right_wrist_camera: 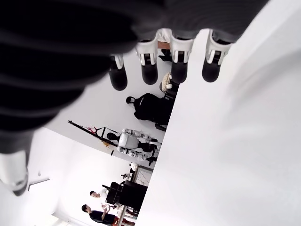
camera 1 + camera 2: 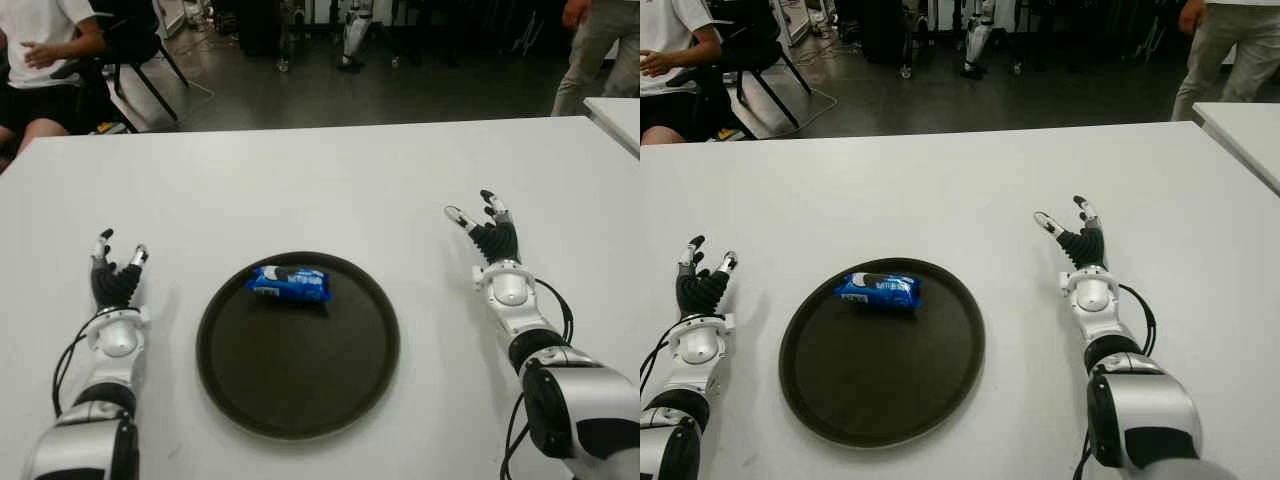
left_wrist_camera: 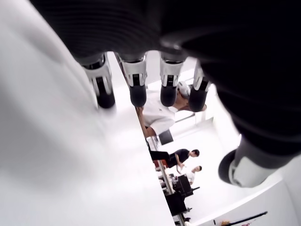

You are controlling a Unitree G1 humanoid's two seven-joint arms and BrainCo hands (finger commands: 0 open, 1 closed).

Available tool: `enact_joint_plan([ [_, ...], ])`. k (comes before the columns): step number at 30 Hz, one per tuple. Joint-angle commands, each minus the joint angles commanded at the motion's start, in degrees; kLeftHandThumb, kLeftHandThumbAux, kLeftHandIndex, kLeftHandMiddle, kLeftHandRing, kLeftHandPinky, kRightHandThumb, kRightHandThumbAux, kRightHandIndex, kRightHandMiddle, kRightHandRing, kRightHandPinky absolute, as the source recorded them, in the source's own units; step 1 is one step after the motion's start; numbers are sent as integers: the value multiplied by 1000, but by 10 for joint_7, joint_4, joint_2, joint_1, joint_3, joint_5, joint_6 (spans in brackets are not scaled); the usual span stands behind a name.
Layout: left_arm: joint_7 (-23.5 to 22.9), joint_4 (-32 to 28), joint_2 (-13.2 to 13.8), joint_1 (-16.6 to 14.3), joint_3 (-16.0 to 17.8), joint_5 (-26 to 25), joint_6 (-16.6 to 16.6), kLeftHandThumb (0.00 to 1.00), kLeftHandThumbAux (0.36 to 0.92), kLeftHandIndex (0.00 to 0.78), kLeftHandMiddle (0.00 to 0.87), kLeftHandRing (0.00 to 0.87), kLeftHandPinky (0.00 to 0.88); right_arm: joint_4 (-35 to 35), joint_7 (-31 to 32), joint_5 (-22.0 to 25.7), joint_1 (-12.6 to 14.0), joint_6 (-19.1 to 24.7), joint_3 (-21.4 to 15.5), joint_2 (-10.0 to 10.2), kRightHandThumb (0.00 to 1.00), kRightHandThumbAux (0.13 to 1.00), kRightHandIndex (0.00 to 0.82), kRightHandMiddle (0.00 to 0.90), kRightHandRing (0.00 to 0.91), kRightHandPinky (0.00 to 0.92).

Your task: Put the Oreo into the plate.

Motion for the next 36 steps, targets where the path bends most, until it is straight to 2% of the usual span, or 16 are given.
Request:
enact_joint_plan([
  [25,-12,1,4,-2,0,-1,3,0,583,25,15,0,2,0,16,9,-1,-12,-10,3,0,471,23,0,0,0],
  [32,-7,1,3,-2,-1,1,1,0,573,25,4,0,0,0,2,-3,-1,-15,-1,1,0,473,22,0,0,0],
  [36,-8,-1,0,-2,2,-3,-2,0,590,28,10,0,3,0,-2,-5,-1,-15,1,1,0,473,23,0,0,0],
])
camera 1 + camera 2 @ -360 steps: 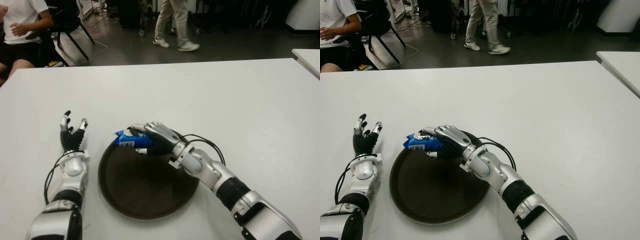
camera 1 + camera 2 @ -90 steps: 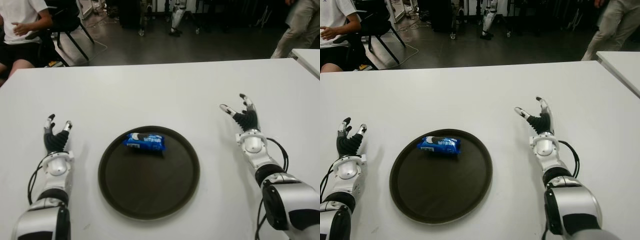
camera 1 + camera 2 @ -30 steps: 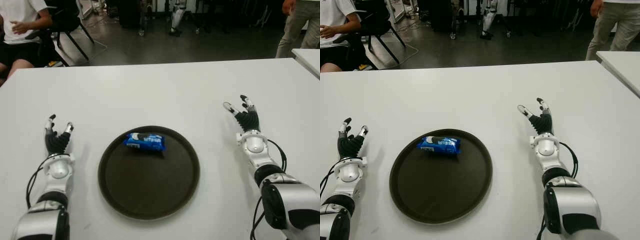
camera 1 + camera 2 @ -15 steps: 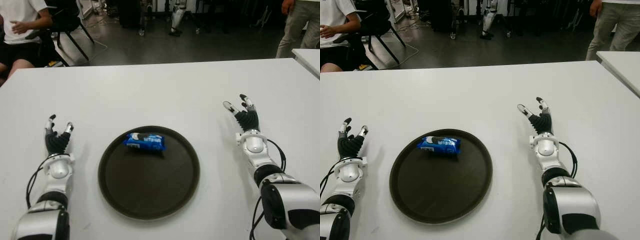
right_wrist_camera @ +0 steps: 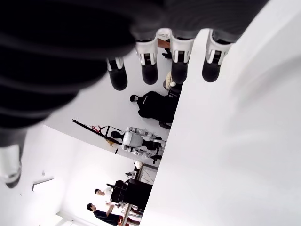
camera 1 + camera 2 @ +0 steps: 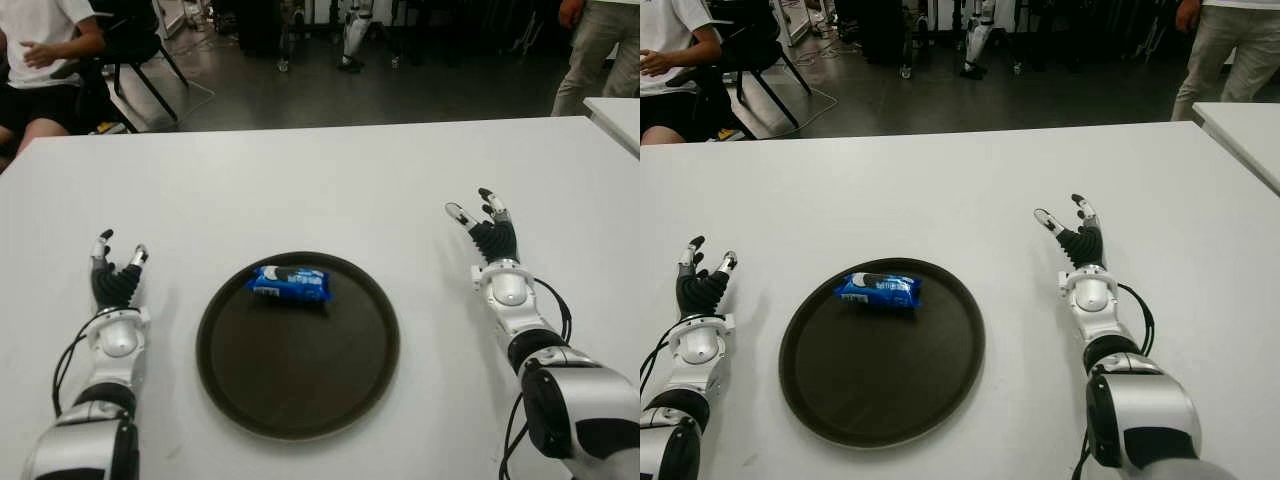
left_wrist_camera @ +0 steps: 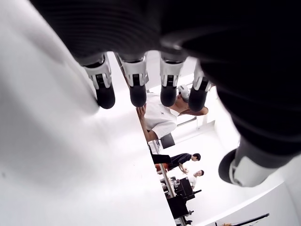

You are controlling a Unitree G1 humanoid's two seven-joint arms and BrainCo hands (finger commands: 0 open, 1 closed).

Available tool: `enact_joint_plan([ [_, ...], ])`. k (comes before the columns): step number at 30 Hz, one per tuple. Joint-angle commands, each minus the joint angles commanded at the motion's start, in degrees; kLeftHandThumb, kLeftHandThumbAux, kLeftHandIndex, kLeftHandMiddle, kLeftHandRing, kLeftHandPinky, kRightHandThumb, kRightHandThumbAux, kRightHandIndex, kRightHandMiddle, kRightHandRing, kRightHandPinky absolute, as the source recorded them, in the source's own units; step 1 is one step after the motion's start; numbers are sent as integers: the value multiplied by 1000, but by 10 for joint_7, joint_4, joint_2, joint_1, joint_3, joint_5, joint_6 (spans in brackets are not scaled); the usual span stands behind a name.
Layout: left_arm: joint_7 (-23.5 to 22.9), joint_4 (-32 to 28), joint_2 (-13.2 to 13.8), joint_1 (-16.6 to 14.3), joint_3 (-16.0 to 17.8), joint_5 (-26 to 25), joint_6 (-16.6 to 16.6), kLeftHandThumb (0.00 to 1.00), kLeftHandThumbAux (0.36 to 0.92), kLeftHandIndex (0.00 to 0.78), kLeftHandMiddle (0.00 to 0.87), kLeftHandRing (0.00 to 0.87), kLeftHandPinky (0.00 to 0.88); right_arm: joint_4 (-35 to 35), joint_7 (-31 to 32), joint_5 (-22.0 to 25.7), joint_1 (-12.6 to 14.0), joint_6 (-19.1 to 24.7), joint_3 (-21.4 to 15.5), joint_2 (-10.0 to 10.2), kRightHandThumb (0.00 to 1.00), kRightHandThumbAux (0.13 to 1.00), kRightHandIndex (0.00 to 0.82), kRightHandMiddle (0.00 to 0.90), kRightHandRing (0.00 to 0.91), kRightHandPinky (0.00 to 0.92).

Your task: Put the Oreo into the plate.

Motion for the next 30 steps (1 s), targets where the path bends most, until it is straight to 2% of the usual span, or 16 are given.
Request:
enact_joint_plan([
  [7,-3,-1,-1,0,3,-4,-2,0,606,25,21,0,15,0,1,3,1,-2,0,1,0,480,24,0,0,0],
  [17,-8,-4,2,1,1,-1,-2,0,574,17,5,0,2,1,8,7,1,-1,0,2,0,465,20,0,0,0],
  [30,-3,-7,1,2,6,-5,-9,0,611,25,22,0,0,-7,-8,7,-1,-14,-2,2,0,453,23,0,0,0],
])
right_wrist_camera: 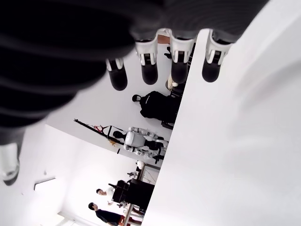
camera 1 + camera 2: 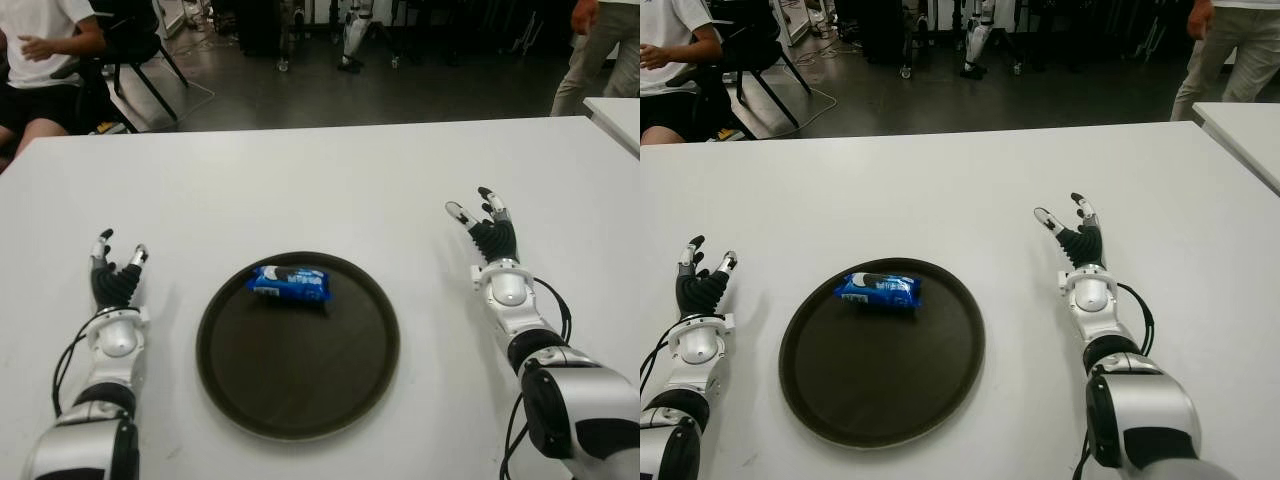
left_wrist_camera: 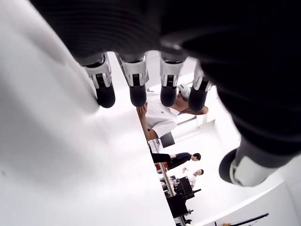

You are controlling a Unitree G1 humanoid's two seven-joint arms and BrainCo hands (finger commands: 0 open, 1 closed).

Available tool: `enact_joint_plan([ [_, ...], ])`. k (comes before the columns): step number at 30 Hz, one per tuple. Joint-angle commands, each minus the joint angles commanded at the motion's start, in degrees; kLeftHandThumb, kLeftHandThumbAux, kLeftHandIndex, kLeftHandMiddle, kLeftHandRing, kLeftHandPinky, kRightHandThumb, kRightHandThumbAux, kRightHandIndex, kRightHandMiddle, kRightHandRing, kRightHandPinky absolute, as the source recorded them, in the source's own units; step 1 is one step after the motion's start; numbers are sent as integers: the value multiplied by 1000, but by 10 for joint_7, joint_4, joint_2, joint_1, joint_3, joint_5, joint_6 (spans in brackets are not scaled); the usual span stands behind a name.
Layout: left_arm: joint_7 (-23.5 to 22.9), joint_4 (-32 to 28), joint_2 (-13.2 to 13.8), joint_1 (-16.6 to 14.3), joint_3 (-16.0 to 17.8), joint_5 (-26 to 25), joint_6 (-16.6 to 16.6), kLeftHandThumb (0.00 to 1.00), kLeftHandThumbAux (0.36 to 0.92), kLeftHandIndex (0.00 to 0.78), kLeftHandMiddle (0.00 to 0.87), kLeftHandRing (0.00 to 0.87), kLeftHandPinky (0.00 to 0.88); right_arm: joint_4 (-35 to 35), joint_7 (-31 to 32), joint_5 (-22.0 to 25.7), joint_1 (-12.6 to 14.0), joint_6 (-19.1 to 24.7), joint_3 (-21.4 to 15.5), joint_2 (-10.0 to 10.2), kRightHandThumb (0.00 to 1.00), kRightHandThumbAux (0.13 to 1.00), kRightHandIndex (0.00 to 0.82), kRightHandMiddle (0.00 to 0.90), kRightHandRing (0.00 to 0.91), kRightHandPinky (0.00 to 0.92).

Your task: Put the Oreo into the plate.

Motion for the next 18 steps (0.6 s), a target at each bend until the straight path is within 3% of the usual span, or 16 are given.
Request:
enact_joint_plan([
  [7,-11,-23,8,-5,2,-4,-11,0,630,25,24,0,8,-22,-26,-11,3,-32,12,-3,0,474,10,0,0,0],
  [18,-23,-60,-8,10,17,-30,-25,63,681,22,35,23,40,-32,-60,-28,4,-55,32,-1,0,495,3,0,0,0],
])
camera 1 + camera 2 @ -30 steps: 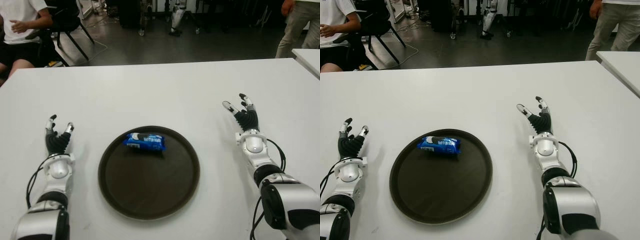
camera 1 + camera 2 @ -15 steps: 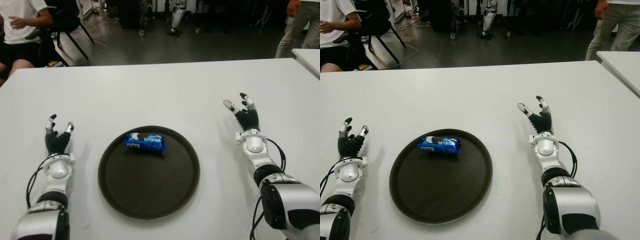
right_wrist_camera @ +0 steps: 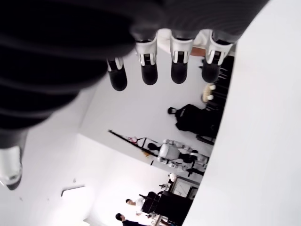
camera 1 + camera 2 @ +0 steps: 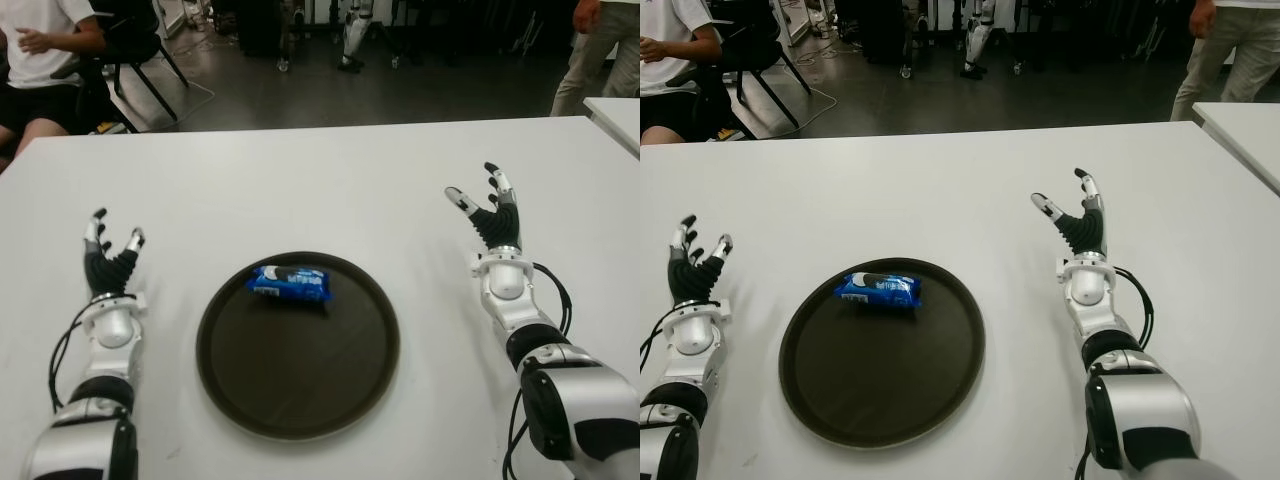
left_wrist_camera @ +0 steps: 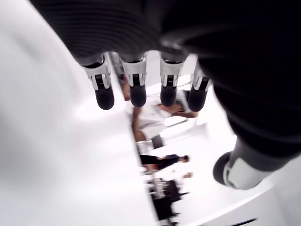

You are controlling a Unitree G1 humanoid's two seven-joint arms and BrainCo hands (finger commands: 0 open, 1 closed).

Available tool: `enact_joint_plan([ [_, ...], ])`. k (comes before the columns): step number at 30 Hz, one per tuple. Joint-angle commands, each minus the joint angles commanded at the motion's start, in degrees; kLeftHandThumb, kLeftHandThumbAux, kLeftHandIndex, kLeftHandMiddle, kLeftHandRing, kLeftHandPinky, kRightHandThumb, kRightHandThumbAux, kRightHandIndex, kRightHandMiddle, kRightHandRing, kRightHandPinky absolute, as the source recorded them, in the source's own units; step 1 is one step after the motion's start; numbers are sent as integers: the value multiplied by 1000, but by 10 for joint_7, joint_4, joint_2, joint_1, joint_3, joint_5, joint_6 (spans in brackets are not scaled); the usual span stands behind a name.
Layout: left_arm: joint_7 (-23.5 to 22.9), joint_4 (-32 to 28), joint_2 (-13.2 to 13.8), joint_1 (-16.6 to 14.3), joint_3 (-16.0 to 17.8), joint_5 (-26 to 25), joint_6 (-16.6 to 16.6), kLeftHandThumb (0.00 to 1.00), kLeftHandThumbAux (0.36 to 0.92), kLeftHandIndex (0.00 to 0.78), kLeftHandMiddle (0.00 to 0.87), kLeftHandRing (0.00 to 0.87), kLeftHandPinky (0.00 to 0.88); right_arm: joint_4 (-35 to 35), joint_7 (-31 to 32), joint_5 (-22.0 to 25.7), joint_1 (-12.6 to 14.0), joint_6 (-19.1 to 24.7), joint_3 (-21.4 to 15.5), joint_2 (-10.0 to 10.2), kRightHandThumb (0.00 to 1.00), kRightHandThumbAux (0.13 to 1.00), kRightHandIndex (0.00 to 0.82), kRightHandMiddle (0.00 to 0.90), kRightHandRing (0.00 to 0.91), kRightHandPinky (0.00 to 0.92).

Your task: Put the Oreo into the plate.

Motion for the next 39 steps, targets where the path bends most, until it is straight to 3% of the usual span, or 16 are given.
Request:
enact_joint_plan([
  [15,-4,-8,-1,3,3,-3,2,86,719,17,36,24,28,4,-9,-6,1,-5,10,-2,0,463,0,0,0,0],
  [39,-6,-12,-3,2,5,-6,6,101,726,20,42,30,36,7,-3,-3,-1,2,6,-3,0,515,0,0,0,0],
])
